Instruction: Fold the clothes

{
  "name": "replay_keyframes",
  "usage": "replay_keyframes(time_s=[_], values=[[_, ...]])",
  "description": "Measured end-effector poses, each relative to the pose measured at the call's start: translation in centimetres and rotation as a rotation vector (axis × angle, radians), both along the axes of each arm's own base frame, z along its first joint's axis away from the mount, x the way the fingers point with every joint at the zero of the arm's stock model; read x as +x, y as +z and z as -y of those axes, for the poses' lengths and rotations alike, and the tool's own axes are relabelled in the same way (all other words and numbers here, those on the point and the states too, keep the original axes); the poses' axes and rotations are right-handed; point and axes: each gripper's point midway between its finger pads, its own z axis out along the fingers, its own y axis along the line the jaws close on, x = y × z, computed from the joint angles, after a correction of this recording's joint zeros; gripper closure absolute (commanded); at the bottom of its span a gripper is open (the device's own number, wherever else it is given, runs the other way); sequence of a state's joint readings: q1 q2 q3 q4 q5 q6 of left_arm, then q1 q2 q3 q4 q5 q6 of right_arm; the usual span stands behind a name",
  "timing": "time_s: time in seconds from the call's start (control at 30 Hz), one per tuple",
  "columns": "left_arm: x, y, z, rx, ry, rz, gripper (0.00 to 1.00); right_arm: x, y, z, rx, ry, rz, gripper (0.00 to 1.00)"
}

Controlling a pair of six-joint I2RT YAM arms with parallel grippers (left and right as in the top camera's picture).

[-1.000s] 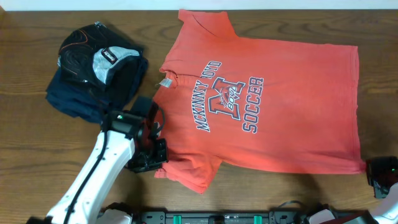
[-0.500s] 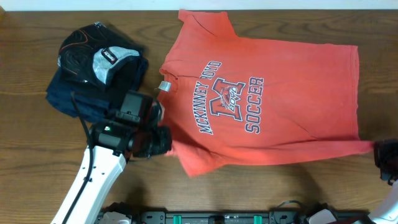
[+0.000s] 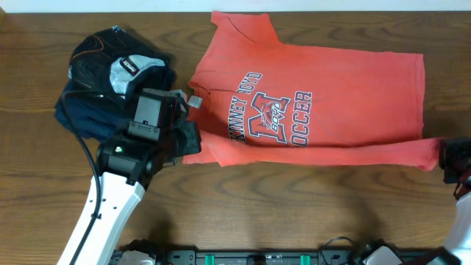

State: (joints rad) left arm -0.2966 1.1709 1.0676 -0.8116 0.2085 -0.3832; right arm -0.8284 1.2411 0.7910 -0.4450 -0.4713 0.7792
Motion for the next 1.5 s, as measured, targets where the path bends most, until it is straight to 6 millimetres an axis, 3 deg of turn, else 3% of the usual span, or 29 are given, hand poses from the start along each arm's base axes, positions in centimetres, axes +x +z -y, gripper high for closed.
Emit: replay_keyframes(time_s=[0.23,0.47,0.63,0.83,1.03,1.27,1.5], values=[[2.7,2.4,0.1,0.018,-0.016,0.153,0.94,1.6,-1.7,0.6,0.033,-0.006,0.0,0.99],[3.5,1.3,0.1,0.066,-0.053,0.145,0.94,4.2,-2.7,0.2,0.027,0.046,0.03,0.99],[5.4,0.1,0.6,0.092,-0.086,0.159,0.94,6.2,-3.2,-0.5,0.036,0.061,0.054,0.99],[8.2,0.9,1.4,0.091,-0.104,0.267,0.94,7.3,-3.9,0.2,0.046,0.029,0.075,0.99],[9.5,1.8,1.5,0.113,-0.122,0.339,0.94,7.4,-4.2,0.9,0.038,-0.007,0.069,0.99],[11.3,-0.1,1.7,0.152,-0.142,0.338,0.94,7.7,-3.7,1.9,-0.005,-0.034,0.09,0.99],[11.8,-2.4,1.7,0.183,-0.152,0.29,0.94,7.8,-3.5,2.3,-0.021,-0.049,0.096,0.99]])
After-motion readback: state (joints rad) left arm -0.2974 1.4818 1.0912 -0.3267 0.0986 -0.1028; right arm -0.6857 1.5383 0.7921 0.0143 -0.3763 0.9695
